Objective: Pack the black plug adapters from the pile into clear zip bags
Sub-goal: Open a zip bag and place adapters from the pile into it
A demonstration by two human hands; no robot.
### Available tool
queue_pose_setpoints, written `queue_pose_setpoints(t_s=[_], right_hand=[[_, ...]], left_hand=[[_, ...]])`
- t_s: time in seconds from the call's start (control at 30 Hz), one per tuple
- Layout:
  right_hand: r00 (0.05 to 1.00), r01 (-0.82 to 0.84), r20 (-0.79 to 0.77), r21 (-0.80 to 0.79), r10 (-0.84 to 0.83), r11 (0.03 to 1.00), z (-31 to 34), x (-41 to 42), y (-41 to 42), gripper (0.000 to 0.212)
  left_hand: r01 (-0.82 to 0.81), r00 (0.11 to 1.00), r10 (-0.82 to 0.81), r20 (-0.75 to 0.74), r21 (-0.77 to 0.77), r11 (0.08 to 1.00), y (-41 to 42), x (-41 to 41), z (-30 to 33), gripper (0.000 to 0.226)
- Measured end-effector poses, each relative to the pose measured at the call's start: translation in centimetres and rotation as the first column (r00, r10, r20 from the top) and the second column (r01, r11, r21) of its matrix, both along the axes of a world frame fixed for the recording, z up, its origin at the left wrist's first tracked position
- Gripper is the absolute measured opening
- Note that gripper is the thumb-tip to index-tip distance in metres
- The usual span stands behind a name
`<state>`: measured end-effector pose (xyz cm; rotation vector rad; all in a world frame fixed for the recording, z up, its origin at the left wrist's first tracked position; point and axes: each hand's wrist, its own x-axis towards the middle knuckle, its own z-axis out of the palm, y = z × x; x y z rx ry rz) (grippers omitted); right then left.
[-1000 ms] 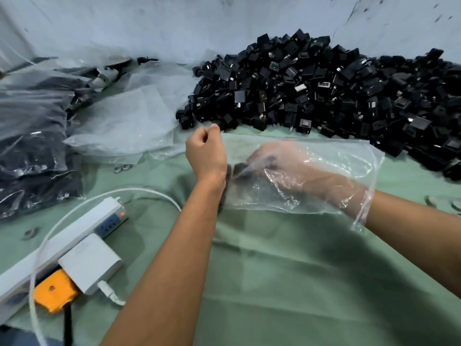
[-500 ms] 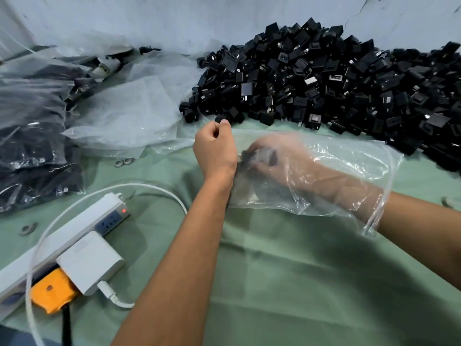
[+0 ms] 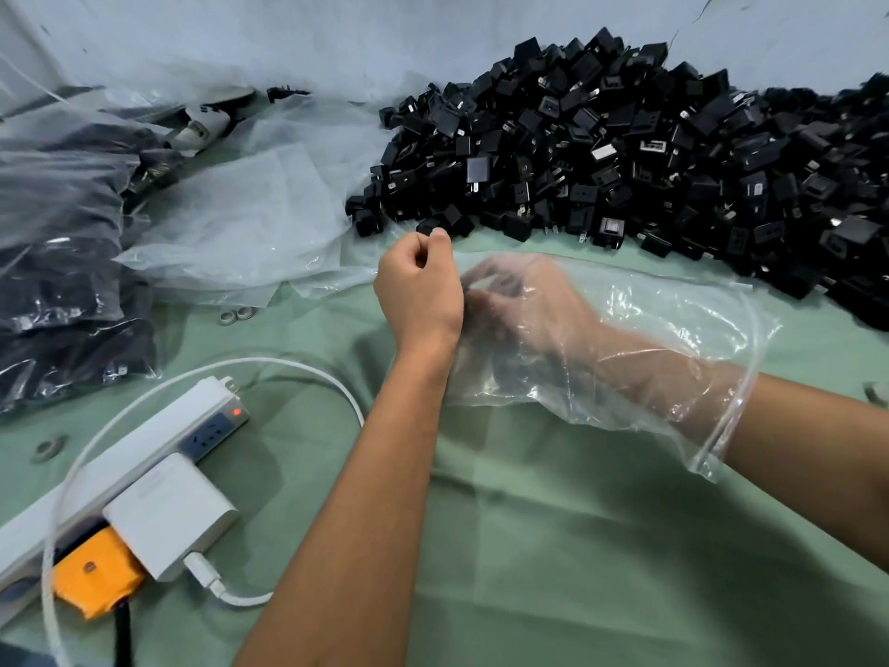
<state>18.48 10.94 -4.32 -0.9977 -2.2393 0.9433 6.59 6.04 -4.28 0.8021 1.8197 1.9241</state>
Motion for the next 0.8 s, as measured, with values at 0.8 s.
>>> queue_pose_setpoints(t_s=[0.8], right_hand=[[0.979, -0.047, 0.200, 0.062, 0.033, 0.997, 0.3, -1.2, 0.8, 0.015]], left_hand=[[-0.073, 0.621, -0.151, 0.769, 0.248, 0.966, -1.3, -2.1, 1.9, 0.036]])
